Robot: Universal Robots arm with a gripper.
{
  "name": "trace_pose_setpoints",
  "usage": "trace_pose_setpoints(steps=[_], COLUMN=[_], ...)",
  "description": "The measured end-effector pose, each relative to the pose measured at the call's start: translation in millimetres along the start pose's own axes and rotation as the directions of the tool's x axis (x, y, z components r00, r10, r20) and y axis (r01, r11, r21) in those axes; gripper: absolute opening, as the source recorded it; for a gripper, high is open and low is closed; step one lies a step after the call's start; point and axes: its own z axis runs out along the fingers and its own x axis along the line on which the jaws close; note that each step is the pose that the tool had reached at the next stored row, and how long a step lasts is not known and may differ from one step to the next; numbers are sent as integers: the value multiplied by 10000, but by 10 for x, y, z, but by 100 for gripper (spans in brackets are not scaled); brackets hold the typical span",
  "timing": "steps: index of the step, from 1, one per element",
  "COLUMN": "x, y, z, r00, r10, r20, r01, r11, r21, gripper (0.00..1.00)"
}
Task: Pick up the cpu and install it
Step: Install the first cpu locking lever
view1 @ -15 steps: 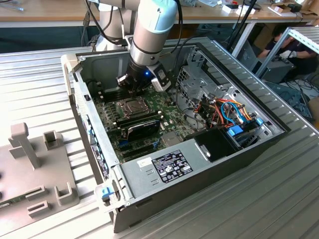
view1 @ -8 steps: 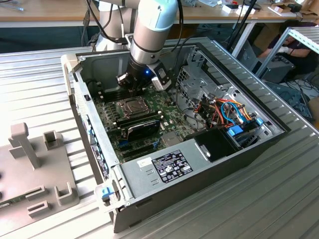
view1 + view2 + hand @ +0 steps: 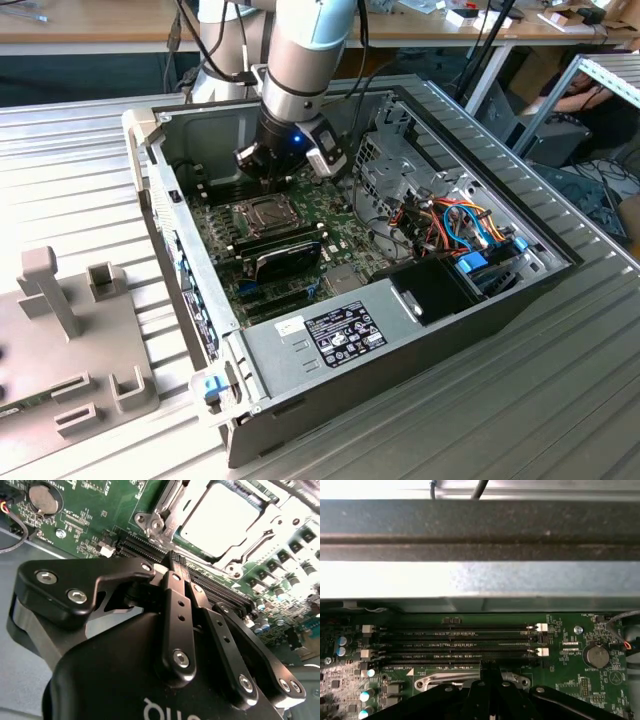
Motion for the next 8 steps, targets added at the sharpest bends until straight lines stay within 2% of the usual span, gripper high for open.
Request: trace_pose_setpoints(steps=[3,5,8], x=[-1,-2,-5], y=[9,19,33], z=[-55,-116,-200], r00=[10000,10000,10000], r10=[-1,-1,-1], r20=[3,4,4], r01=[1,1,1], r11=[10000,9999,9999], r21=[65,106,134], gripper=[11,11,11])
